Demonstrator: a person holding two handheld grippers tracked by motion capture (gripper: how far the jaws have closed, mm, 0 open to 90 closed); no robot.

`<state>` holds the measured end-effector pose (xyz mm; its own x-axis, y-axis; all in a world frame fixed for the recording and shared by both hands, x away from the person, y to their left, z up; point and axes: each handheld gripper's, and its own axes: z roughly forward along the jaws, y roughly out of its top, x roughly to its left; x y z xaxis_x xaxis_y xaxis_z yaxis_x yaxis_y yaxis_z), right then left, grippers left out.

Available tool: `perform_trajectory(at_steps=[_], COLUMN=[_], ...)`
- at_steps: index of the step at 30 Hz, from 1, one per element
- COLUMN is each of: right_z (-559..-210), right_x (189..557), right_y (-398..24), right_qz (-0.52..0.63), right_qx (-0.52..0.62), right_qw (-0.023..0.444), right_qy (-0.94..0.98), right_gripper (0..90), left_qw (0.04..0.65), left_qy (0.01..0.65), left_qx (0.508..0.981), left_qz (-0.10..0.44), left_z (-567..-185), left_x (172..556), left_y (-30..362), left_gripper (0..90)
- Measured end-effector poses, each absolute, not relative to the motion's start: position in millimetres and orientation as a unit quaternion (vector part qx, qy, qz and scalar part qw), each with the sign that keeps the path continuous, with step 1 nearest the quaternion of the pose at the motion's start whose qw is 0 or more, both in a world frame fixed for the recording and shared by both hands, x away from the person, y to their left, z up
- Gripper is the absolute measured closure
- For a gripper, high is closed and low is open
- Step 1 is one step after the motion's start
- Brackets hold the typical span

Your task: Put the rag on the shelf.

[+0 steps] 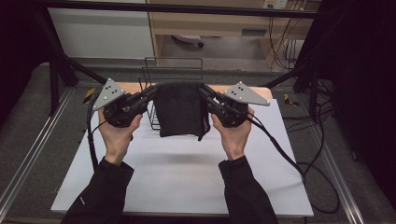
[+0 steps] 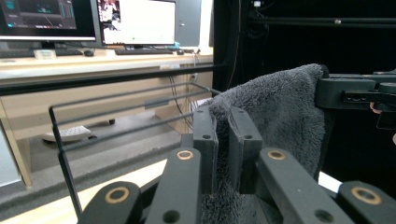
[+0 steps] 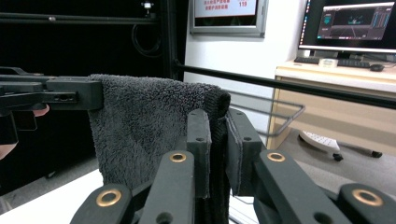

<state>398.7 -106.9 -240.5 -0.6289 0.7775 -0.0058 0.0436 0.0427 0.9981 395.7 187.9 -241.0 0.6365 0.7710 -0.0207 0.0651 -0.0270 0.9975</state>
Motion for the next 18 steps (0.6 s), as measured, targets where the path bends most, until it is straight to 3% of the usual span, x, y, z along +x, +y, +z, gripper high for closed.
perform_trajectory(at_steps=[18], right_z=[-202.5], right_x=[412.4], right_y=[-96.3], right_qz=[0.64], right_qx=[0.294], right_qw=[0.325], right_qy=[0.632], right_gripper=[81.5], left_qw=[0.647], left_qy=[0.308], left_qx=[0.623], left_qz=[0.313], left_z=[-202.3], left_x=[405.7], left_y=[193.8], left_gripper=[82.6])
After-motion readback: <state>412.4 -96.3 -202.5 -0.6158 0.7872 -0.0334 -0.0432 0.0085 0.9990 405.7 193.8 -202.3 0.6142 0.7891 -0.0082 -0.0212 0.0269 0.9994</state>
